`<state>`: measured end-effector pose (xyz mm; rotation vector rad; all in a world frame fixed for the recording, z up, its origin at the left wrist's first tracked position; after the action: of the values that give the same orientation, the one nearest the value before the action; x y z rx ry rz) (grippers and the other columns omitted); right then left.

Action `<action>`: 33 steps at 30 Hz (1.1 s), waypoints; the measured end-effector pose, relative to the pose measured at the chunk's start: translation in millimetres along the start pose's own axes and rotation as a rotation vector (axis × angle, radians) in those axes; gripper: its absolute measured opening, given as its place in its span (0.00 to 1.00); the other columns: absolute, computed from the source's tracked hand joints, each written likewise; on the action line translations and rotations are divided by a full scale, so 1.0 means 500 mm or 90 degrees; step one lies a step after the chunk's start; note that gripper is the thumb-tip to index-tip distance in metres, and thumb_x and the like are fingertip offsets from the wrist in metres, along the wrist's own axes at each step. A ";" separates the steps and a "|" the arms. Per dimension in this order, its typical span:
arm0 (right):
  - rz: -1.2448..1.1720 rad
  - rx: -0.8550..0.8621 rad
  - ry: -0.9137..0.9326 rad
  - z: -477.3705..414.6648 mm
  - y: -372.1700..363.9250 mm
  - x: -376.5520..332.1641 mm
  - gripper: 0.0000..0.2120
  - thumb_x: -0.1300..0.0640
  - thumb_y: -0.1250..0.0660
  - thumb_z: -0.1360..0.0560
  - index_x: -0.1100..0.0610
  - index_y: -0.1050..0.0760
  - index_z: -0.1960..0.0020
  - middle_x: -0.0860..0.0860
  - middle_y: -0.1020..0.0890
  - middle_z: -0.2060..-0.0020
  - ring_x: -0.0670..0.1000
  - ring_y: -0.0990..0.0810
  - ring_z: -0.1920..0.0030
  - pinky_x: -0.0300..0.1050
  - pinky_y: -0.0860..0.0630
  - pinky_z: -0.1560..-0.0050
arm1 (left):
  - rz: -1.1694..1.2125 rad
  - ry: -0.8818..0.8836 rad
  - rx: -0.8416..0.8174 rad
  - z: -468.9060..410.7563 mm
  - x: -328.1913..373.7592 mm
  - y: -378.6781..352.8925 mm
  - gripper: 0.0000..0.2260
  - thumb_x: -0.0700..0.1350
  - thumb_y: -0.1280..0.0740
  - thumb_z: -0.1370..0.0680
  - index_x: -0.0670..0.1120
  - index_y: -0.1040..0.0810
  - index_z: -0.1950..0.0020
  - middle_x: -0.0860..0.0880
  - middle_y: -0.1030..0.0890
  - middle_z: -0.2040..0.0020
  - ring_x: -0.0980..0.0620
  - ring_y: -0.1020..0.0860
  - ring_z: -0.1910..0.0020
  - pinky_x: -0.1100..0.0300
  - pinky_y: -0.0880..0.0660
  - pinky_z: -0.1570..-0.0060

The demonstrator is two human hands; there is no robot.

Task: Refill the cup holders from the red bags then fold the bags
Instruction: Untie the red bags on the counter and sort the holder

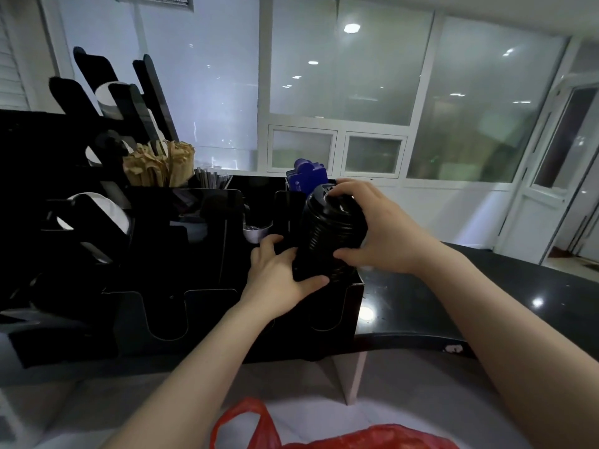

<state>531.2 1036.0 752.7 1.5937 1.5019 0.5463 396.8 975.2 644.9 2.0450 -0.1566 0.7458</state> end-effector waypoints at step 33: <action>0.099 -0.142 0.026 0.016 -0.121 0.044 0.40 0.51 0.22 0.37 0.50 0.38 0.31 0.49 0.36 0.29 0.49 0.34 0.31 0.38 0.33 0.36 | -0.067 0.026 0.074 0.093 0.024 -0.029 0.42 0.56 0.34 0.24 0.44 0.58 0.22 0.46 0.56 0.21 0.47 0.41 0.26 0.62 0.36 0.36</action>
<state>506.3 1049.2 694.2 1.5378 1.3028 0.8091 432.7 947.9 622.7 2.1283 0.0187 0.7459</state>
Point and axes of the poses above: each hand's wrist, its own z-axis away from the middle knuckle, its own y-axis out of the back of the hand, x = y × z, the point moved 8 cm from there along -z, towards the middle knuckle
